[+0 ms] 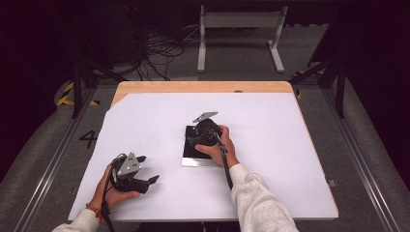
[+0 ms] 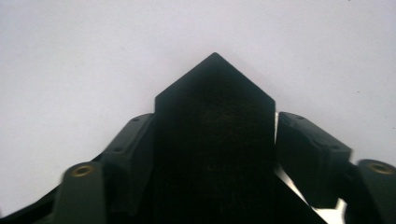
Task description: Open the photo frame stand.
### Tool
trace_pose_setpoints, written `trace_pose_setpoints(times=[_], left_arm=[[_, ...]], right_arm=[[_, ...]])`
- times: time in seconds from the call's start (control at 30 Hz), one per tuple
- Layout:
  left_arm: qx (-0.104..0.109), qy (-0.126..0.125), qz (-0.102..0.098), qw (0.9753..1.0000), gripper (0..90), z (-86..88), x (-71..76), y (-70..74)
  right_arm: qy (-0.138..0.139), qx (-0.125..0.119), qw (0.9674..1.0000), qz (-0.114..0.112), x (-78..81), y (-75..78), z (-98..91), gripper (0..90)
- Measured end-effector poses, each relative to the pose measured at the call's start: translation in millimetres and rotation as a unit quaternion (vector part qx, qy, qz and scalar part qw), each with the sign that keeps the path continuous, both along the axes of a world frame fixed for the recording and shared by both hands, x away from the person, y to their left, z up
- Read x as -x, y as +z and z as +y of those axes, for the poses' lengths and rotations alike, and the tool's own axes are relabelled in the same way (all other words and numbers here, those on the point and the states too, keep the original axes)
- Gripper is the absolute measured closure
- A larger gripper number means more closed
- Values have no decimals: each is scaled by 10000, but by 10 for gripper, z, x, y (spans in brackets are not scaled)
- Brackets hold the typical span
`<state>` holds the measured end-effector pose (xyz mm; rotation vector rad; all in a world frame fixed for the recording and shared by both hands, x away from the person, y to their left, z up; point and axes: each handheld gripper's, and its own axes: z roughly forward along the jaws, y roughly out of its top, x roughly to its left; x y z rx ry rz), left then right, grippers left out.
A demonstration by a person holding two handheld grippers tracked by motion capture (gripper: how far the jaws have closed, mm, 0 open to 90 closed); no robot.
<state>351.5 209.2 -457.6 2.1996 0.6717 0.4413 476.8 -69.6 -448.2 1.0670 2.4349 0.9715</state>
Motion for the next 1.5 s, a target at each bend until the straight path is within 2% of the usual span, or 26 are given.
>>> trace_pose_setpoints(times=[0.07,0.1,0.13,0.17,0.23,0.37,0.47,0.53,0.57,0.7,0.77,0.8,0.87,0.9,0.93,0.97,1.03,1.13,1.23,1.27,1.3,1.37,1.4,1.43,1.47,1.5], left_arm=[[-46,2,-100,9999,315,-59,-85,31],[-84,13,-96,9999,372,-87,-128,42],[-75,-58,7,10000,444,-128,-197,59],[-170,-25,-41,9998,582,-180,-257,72],[-176,-50,73,9998,727,-247,-358,82],[-270,-23,148,9995,880,-423,-619,61],[-448,40,235,9987,900,-593,-815,16],[-471,65,280,9985,900,-630,-862,9],[-368,95,322,9988,900,-661,-933,12],[-424,96,360,9984,900,-745,-1029,6],[-459,39,233,9987,900,-820,-1069,17],[-563,33,296,9980,900,-862,-1096,8],[-494,66,344,9982,900,-920,-1166,14],[-494,66,344,9982,900,-920,-1166,14],[-647,92,227,9976,900,-949,-1174,13],[-697,86,213,9973,900,-959,-1178,5],[-583,88,281,9979,900,-939,-1190,-2],[-770,49,184,9969,900,-967,-1179,9],[-1274,-89,-53,9918,900,-1051,-1148,35],[-1540,-183,-128,9878,900,-1084,-1133,54],[-1649,-222,-133,9860,900,-1096,-1127,66],[-1976,-367,-256,9793,900,-1135,-1118,83],[-2144,-403,-317,9754,900,-1166,-1107,89],[-2348,-430,-393,9703,900,-1206,-1089,95],[-2451,-438,-409,9676,900,-1225,-1082,101],[-2488,-446,-430,9666,900,-1235,-1082,101]], right_arm=[[-25,-105,9999,56,8,17,-32,275],[-74,-185,9998,24,18,35,-59,273],[-58,-255,9997,-1,28,52,-83,284],[-15,-367,9993,-18,46,77,-116,303],[28,-327,9994,-120,102,118,-162,374],[250,-306,9990,-191,257,192,-272,452],[376,-342,9983,-283,410,245,-421,450],[391,-380,9981,-270,473,262,-502,444],[388,-421,9980,-282,535,273,-600,444],[363,-556,9976,-215,619,261,-753,441],[354,-610,9974,-164,656,238,-824,436],[341,-625,9974,-138,680,225,-858,435],[329,-680,9971,-122,720,196,-912,433],[329,-680,9971,-122,720,196,-912,433],[322,-686,9971,-108,742,177,-940,429],[321,-679,9971,-97,757,165,-957,424],[347,-672,9971,-90,774,153,-979,419],[355,-614,9974,-99,773,137,-977,407],[371,-581,9976,-66,769,120,-971,398],[372,-564,9977,-54,771,116,-969,397],[407,-517,9978,-27,777,112,-966,395],[415,-496,9979,-11,789,113,-960,391],[425,-474,9980,-17,797,115,-951,390],[438,-443,9981,-26,802,117,-944,388],[455,-436,9980,-7,810,118,-936,388],[456,-425,9981,8,814,119,-933,386]])
